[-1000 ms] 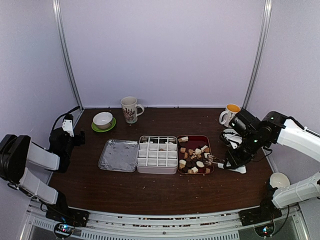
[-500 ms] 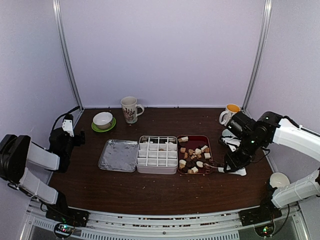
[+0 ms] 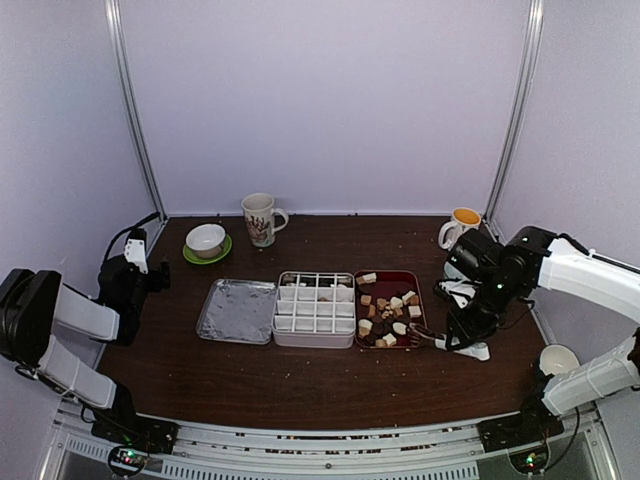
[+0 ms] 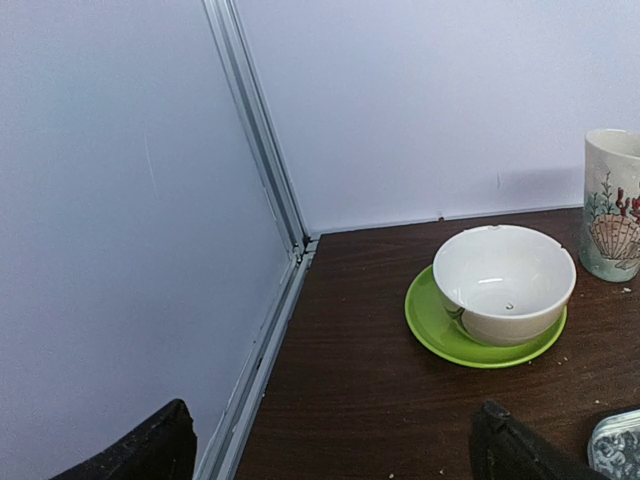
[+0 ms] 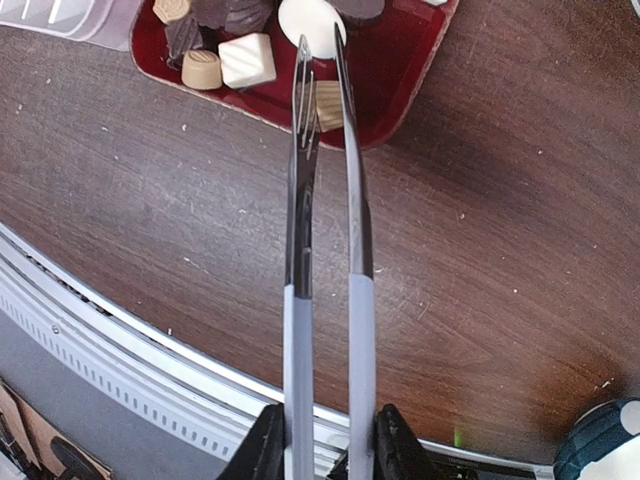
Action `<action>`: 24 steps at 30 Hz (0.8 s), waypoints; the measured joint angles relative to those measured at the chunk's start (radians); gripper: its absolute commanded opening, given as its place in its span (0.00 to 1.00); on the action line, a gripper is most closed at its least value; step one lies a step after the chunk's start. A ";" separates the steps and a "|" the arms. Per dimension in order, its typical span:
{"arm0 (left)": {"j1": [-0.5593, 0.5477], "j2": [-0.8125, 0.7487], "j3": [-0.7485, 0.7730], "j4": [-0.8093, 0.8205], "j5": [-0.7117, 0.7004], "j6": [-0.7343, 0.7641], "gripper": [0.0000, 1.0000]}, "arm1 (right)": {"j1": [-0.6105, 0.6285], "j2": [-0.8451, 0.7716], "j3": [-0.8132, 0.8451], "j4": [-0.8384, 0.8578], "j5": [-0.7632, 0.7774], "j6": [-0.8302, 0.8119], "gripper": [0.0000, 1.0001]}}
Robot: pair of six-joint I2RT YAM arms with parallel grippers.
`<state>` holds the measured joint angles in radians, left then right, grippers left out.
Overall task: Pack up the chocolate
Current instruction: Pick up the fake chocolate from the plate.
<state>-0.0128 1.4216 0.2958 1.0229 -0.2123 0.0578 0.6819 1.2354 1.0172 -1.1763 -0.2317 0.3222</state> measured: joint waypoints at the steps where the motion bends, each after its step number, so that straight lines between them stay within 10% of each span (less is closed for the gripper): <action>1: 0.000 0.000 0.000 0.000 0.000 0.000 0.98 | 0.000 0.000 0.006 -0.002 0.000 0.000 0.23; 24: 0.000 0.000 0.000 0.000 0.000 0.000 0.98 | -0.015 0.000 0.077 0.045 0.015 -0.002 0.22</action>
<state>-0.0128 1.4216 0.2958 1.0229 -0.2123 0.0578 0.6666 1.2358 1.0939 -1.1313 -0.2165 0.3199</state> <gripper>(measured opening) 0.977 0.274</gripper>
